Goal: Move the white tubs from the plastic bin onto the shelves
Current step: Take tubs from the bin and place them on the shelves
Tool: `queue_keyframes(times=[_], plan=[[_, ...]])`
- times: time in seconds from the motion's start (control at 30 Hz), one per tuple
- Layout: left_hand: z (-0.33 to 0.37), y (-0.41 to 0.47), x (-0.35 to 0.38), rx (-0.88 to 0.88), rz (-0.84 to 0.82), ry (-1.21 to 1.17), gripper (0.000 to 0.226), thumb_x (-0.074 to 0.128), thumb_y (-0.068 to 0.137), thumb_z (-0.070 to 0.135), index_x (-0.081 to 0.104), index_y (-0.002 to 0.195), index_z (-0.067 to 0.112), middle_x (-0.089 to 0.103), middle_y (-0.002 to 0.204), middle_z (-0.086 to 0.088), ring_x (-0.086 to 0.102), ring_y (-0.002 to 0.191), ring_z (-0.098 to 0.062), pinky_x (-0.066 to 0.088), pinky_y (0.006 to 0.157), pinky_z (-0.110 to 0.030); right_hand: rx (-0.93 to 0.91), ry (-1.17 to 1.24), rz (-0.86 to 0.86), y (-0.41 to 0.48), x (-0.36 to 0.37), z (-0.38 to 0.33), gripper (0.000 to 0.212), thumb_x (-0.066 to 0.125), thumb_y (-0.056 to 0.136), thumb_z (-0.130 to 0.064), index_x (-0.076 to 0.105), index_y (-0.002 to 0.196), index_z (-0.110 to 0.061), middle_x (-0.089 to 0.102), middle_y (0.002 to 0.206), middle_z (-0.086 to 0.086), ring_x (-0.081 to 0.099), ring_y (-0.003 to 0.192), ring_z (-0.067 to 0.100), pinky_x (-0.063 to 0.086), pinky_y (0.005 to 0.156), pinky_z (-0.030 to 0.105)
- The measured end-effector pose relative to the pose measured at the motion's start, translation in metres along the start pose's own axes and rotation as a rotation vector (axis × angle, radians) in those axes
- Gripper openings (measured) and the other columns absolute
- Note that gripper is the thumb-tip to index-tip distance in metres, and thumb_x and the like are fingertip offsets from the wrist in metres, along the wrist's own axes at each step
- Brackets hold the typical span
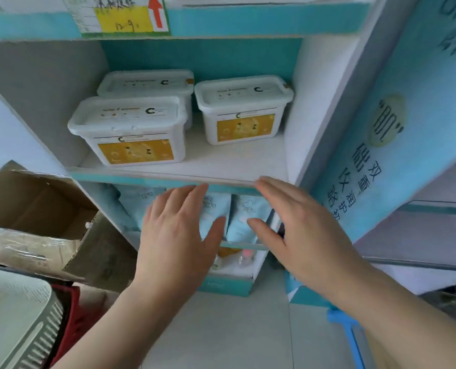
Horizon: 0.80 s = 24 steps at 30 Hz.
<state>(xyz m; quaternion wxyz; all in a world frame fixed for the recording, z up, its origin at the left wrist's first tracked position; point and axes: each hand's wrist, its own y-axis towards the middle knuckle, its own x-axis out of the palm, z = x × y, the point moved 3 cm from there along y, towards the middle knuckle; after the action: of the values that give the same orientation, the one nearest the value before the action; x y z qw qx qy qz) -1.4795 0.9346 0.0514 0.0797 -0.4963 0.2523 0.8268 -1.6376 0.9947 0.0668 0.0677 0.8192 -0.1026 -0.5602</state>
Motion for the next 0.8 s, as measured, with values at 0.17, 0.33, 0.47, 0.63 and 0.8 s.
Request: queue_keyframes(times=[0.17, 0.33, 0.47, 0.63, 0.8], plan=[[0.100, -0.044, 0.041, 0.199, -0.124, -0.031, 0.039, 0.053, 0.082, 0.038, 0.069, 0.109, 0.014, 0.069, 0.102, 0.000, 0.061, 0.094, -0.028, 0.053, 0.081, -0.039, 0.117, 0.004, 0.013, -0.104, -0.037, 0.077, 0.050, 0.048, 0.085, -0.040, 0.060, 0.123, -0.009, 0.062, 0.126, 0.002, 0.056, 0.111, 0.012, 0.032, 0.097, 0.017], [0.224, -0.086, 0.097, 0.354, -0.283, -0.098, 0.037, 0.051, 0.080, 0.040, 0.070, 0.101, 0.016, 0.068, 0.097, 0.002, 0.062, 0.088, -0.028, 0.053, 0.076, -0.039, 0.294, -0.062, 0.020, -0.220, -0.088, 0.172, 0.050, 0.046, 0.084, -0.040, 0.062, 0.121, -0.010, 0.063, 0.124, 0.000, 0.055, 0.114, 0.012, 0.033, 0.098, 0.019], [0.327, -0.111, 0.144, 0.464, -0.389, -0.122, 0.035, 0.051, 0.079, 0.041, 0.071, 0.096, 0.017, 0.069, 0.095, 0.001, 0.063, 0.085, -0.028, 0.054, 0.076, -0.037, 0.487, -0.128, 0.010, -0.312, -0.124, 0.252, 0.053, 0.043, 0.086, -0.046, 0.060, 0.124, -0.014, 0.062, 0.125, -0.002, 0.055, 0.115, 0.011, 0.037, 0.094, 0.016], [0.427, -0.139, 0.198, 0.582, -0.503, -0.072, 0.030, 0.057, 0.079, 0.043, 0.073, 0.093, 0.021, 0.071, 0.092, 0.002, 0.066, 0.083, -0.025, 0.054, 0.072, -0.037, 0.708, -0.181, 0.031, -0.402, -0.148, 0.329, 0.044, 0.071, 0.079, -0.031, 0.063, 0.118, -0.012, 0.067, 0.116, -0.001, 0.060, 0.108, 0.012, 0.053, 0.077, 0.024], [0.482, -0.157, 0.256, 0.610, -0.683, -0.028, 0.038, 0.046, 0.093, 0.046, 0.057, 0.125, 0.028, 0.056, 0.126, 0.008, 0.048, 0.118, -0.019, 0.038, 0.100, -0.033, 0.917, -0.069, -0.018, -0.447, -0.151, 0.387, 0.044, 0.056, 0.091, -0.034, 0.050, 0.131, -0.016, 0.056, 0.130, -0.004, 0.051, 0.119, 0.016, 0.047, 0.092, 0.032]])
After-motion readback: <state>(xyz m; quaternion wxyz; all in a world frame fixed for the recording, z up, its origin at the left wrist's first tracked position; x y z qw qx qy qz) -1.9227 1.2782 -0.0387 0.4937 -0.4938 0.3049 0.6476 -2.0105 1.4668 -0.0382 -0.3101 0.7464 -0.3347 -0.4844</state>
